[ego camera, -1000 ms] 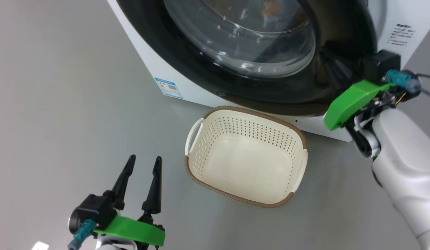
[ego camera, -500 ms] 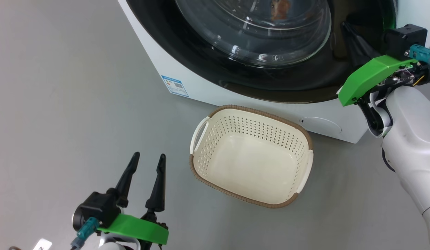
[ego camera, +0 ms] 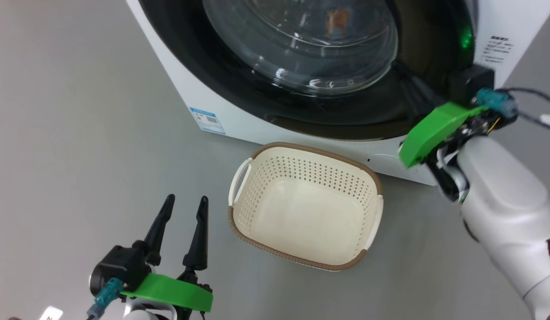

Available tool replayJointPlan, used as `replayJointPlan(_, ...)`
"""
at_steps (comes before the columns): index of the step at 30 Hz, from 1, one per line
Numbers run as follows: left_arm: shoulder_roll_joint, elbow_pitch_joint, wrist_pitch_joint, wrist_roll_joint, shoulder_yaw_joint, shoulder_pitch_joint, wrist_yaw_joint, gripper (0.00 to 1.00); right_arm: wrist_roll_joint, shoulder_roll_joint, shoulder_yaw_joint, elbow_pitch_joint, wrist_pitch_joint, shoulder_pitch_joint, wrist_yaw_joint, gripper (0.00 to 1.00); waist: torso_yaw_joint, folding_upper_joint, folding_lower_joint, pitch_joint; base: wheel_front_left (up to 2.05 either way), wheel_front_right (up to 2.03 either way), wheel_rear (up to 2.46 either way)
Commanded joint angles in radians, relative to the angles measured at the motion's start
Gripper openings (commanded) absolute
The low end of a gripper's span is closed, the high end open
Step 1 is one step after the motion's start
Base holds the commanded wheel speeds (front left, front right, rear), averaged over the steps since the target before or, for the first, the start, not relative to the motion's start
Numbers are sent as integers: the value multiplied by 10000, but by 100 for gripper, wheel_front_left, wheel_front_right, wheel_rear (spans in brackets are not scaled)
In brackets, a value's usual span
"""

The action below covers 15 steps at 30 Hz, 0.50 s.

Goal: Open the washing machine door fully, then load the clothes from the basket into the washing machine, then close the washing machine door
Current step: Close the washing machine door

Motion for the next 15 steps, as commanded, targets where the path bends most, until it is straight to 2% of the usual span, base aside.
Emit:
replayJointPlan(1, 162, -197, -107, 69, 354, -144, -19, 100, 87, 171, 178, -370, -121, 409, -27, 0, -261, -1, 0, -207, 0, 0, 0)
replayJointPlan(4, 235, -149, -107, 108, 335, -156, -19, 100, 27, 140, -175, -995, -128, 1036, -27, 0, -549, -1, 0, -390, 0, 0, 0)
replayJointPlan(9, 388, -55, -107, 133, 296, -136, -19, 100, -747, 252, -1576, -2281, -131, 2693, -27, 0, -1073, -1, 0, -746, 0, 0, 0)
replayJointPlan(11, 440, -5, -107, 123, 242, -126, -19, 100, -1111, 402, -2121, -2630, -131, 3475, -27, 13, -1267, -1, 0, -902, 0, 0, 0)
replayJointPlan(12, 485, 29, -107, 134, 208, -120, -19, 100, -1303, 480, -2370, -2812, -132, 3830, -27, 22, -1364, -1, 0, -979, 0, 0, 0)
replayJointPlan(13, 555, 100, -107, 115, 118, -120, -19, 100, -1619, 646, -2777, -3041, -132, 4494, -27, 64, -1542, -1, 0, -1121, 0, 0, 0)
replayJointPlan(15, 627, 199, -107, 83, -6, -122, -19, 100, -1894, 794, -3071, -3212, -132, 5044, -27, 100, -1729, -1, 0, -1272, 0, 0, 0)
